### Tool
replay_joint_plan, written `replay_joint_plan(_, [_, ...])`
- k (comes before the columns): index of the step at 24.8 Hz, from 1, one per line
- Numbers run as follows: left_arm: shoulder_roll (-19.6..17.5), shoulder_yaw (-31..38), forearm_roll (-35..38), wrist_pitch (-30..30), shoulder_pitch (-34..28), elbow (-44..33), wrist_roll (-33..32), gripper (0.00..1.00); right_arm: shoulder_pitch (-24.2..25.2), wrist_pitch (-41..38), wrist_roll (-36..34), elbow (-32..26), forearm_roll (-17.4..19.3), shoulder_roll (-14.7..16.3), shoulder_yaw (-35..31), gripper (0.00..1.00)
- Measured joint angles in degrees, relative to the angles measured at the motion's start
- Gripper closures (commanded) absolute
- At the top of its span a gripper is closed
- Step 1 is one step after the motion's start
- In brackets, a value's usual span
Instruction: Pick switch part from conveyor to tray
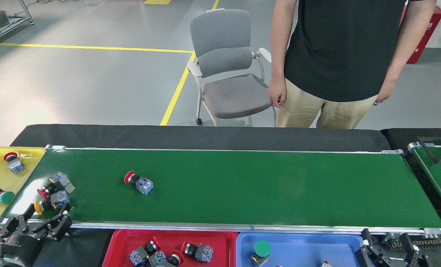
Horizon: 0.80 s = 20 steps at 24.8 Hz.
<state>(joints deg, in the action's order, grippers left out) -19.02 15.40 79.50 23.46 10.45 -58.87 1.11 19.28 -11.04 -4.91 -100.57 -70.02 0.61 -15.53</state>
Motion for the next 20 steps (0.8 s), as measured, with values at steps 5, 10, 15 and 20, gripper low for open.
replay_joint_plan(5, [0.0, -4.7, 0.0, -6.0, 6.7, 7.3, -0.1, 0.00, -0.1, 0.0, 0.0, 0.0, 0.0, 0.0, 0.8, 0.01])
replay_joint_plan(10, [0.0, -7.0, 0.0, -9.0, 8.4, 9.3, 0.3, 0.60, -0.2, 0.0, 0.0, 0.0, 0.0, 0.0, 1.4, 0.01])
replay_joint_plan(15, [0.1, -7.0, -0.3, -4.6, 5.7, 7.0, 3.7, 0.84, -0.2, -0.1, 0.0, 0.0, 0.0, 0.0, 1.6, 0.01])
replay_joint_plan(20, [0.8, -6.5, -1.6, 1.3, -7.6, -12.8, 5.4, 0.83, -0.2, -0.1, 0.0, 0.0, 0.0, 0.0, 1.6, 0.01])
